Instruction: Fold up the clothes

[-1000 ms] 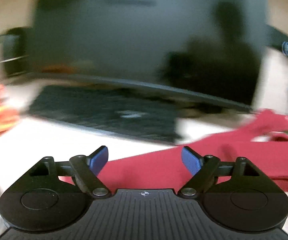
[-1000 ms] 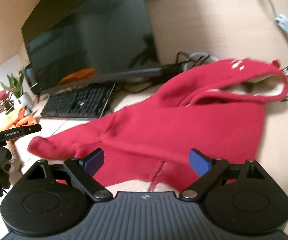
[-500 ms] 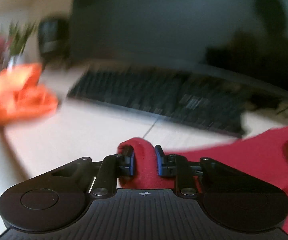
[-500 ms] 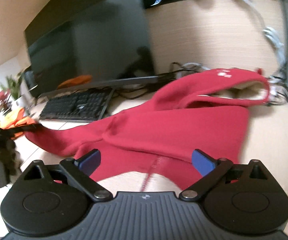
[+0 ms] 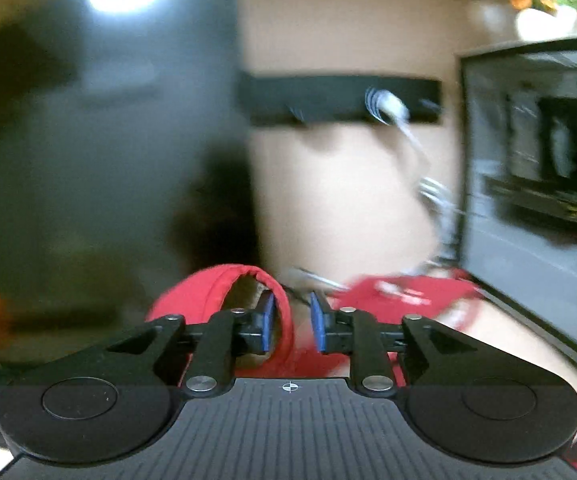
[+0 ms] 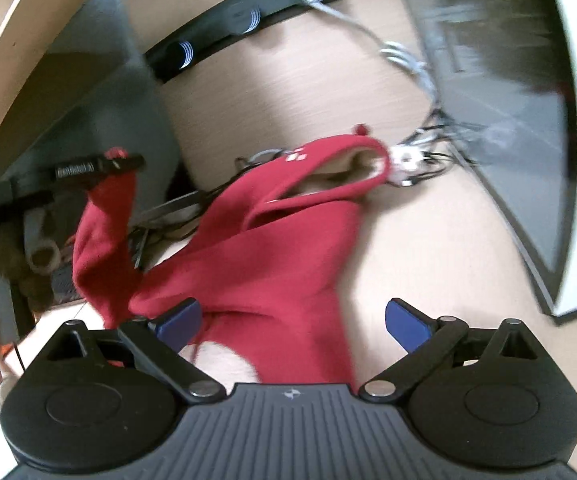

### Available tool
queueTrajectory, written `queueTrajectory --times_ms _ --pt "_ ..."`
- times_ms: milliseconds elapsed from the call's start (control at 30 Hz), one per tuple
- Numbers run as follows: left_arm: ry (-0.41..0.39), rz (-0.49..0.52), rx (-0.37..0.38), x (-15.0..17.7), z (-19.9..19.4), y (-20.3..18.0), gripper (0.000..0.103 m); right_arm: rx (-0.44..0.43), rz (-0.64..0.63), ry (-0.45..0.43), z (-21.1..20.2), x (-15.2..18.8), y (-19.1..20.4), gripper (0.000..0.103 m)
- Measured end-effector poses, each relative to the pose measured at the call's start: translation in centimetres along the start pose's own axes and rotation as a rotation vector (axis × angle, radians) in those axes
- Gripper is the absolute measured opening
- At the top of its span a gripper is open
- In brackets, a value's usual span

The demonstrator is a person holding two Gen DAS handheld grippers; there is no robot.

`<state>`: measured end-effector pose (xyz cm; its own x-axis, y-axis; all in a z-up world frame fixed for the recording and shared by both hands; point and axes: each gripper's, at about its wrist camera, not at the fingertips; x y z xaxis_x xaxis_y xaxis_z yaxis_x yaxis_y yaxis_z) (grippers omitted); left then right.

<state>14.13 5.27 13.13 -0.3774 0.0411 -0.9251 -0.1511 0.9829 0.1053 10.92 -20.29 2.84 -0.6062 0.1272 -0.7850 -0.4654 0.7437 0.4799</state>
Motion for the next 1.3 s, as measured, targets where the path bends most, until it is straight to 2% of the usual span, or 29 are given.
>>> queueTrajectory --times_ms 33,67,133,200,333,433,533,567,600,667,733,800,833,867,900,1000,1133,1233,1300 --pt "0.040 -0.032 0.046 0.4 0.5 -0.3 0.047 0.006 0.010 -0.004 -0.2 0.0 -0.3 0.100" --pt "0.078 -0.067 0.094 1.0 0.9 -0.4 0.051 0.005 0.011 0.001 0.0 0.0 -0.3 0.100" --pt "0.140 -0.114 0.175 2.2 0.7 -0.1 0.078 0.004 0.013 0.010 0.4 -0.1 -0.4 0.100" --pt "0.182 -0.131 0.226 4.0 -0.5 0.5 0.094 -0.001 0.013 0.020 0.9 -0.1 -0.3 0.100" --pt "0.277 -0.138 0.230 8.3 -2.1 2.0 0.095 -0.069 -0.036 0.064 3.7 -1.5 1.5 0.100" --pt "0.344 -0.186 0.220 11.1 -2.8 3.6 0.097 -0.171 -0.046 0.114 7.2 -3.0 3.5 0.098" --pt "0.396 -0.237 0.185 13.6 -2.9 4.8 0.099 -0.254 -0.038 0.165 11.1 -4.4 5.3 0.081" --pt "0.404 -0.248 0.160 14.3 -3.0 5.0 0.100 -0.271 -0.027 0.182 12.7 -4.9 5.8 0.070" --pt "0.408 -0.257 0.127 14.9 -3.1 5.1 0.101 -0.285 -0.013 0.198 14.3 -5.3 6.1 0.064" --pt "0.437 -0.281 0.070 15.8 -2.9 5.4 0.102 -0.277 0.039 0.220 17.5 -5.9 6.0 0.063" --pt "0.449 -0.322 0.079 16.7 -2.8 6.0 0.103 -0.282 0.103 0.231 19.9 -5.9 5.3 0.063" --pt "0.411 -0.352 0.109 17.3 -3.1 6.7 0.103 -0.304 0.160 0.247 22.1 -5.7 4.7 0.063" --pt "0.399 -0.362 0.122 17.5 -3.3 7.0 0.103 -0.320 0.178 0.255 22.9 -5.5 4.5 0.058" --pt "0.385 -0.365 0.133 17.8 -3.4 7.1 0.103 -0.335 0.191 0.262 23.6 -5.3 4.5 0.041" --pt "0.369 -0.362 0.142 18.0 -3.5 7.2 0.103 -0.342 0.178 0.265 23.9 -5.3 4.9 0.025" --pt "0.345 -0.321 0.157 18.2 -3.7 6.9 0.103 -0.355 0.057 0.201 22.3 -6.2 7.3 0.016" --pt "0.360 -0.250 0.149 17.6 -3.3 6.0 0.103 -0.334 -0.080 0.049 16.4 -9.2 8.8 0.015" --pt "0.369 -0.237 0.162 17.1 -3.0 5.8 0.103 -0.229 -0.144 0.014 13.3 -10.1 7.3 0.015" --pt "0.374 -0.246 0.209 16.7 -2.8 6.1 0.103 -0.138 -0.174 0.022 12.1 -9.7 5.8 0.015"
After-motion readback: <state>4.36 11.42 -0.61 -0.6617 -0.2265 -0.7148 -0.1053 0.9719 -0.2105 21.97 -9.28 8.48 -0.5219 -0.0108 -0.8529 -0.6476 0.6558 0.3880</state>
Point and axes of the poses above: each gripper's, at about its wrist camera, not at the fingertips, and z roughly the way its jaws point, y to its left, x to its underside, and after that the axes turned 11 degrees about -x, right-handed
